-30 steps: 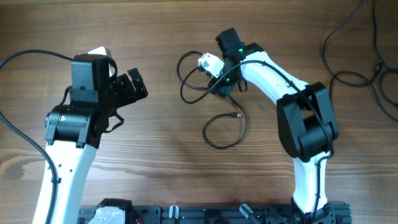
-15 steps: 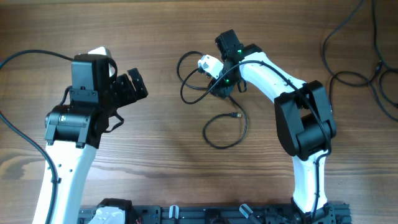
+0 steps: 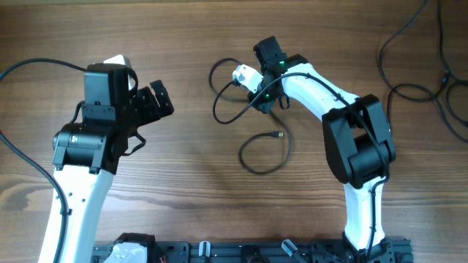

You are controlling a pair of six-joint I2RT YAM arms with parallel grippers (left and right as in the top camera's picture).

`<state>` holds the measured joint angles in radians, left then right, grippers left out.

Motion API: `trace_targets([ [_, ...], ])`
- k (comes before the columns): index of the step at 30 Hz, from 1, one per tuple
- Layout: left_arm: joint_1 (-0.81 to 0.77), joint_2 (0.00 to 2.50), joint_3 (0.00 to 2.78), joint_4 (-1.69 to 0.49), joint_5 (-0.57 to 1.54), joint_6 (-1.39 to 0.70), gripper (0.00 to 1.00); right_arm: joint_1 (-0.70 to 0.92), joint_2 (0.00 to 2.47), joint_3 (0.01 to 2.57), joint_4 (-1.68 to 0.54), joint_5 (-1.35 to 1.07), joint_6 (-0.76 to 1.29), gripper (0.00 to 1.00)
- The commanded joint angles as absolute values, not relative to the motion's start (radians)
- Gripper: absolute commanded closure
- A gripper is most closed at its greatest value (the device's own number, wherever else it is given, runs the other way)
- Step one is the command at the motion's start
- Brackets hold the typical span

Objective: Untangle cables

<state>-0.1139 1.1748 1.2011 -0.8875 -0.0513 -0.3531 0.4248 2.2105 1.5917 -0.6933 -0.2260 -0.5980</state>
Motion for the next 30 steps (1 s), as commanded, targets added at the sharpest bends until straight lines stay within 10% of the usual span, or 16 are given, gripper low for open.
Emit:
trace_targets([
  [1,-0.107,1.179,1.212,-0.888,-0.043,-0.348,0.00,0.428,2.234,1.574,-0.702,-0.125,-0.497,0.96],
  [15,-0.107,1.179,1.212,-0.888,-0.043,-0.348,0.00,0.240,1.916,1.979,-1.108,0.000,-0.019,0.96],
  [30,-0.107,1.179,1.212,-0.888,-0.043,-0.348,0.00,-0.323,1.639,1.975,-1.206,0.000,0.318,0.96],
])
